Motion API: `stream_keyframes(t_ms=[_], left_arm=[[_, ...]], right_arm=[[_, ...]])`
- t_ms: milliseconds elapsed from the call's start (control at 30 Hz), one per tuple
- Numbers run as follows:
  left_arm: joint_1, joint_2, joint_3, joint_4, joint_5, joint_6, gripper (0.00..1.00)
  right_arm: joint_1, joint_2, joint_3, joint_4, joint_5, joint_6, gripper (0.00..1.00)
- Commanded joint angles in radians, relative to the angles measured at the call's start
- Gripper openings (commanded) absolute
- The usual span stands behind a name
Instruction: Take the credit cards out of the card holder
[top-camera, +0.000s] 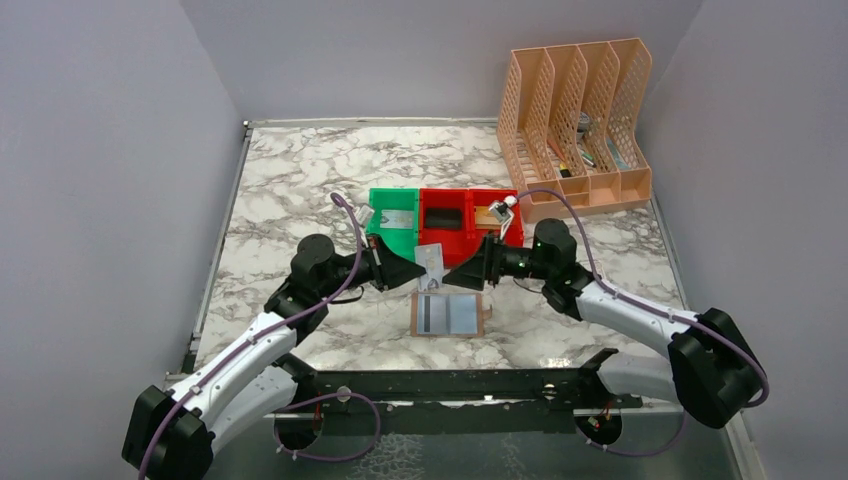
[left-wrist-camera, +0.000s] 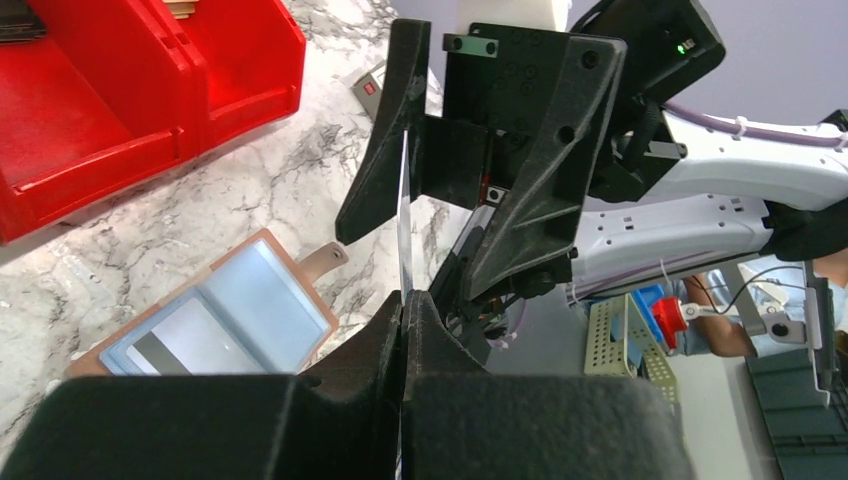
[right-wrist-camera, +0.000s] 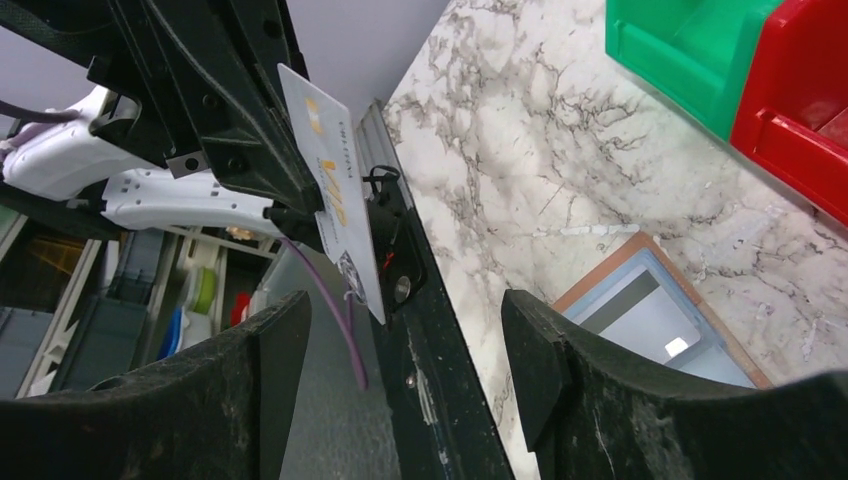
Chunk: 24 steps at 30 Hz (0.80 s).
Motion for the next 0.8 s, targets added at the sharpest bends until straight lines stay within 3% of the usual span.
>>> stream_keyframes(t_ms=[0,300,667,767], left_arm=[[0.006,0.018,-0.001,0.074,0.077,-0.012,0.00],[0.005,0.036,0.013,0.084,0.144,0.000,0.00],[0.006,0.034,0.021,0.086,0.127,-0.017,0.00],[0.006,0.031,0.019,0.083,0.108,-0.026,0.00]], right_arm=[[-0.003,0.037,0.029,0.115,-0.073,0.034,0.69],[-0.003,0.119,0.031,0.300,-0.131,0.123,0.51],[-0.003,0.153,0.048,0.354,-0.198,0.137,0.04],[-0.004,0.150,0.048,0.354,-0.204,0.129,0.01]])
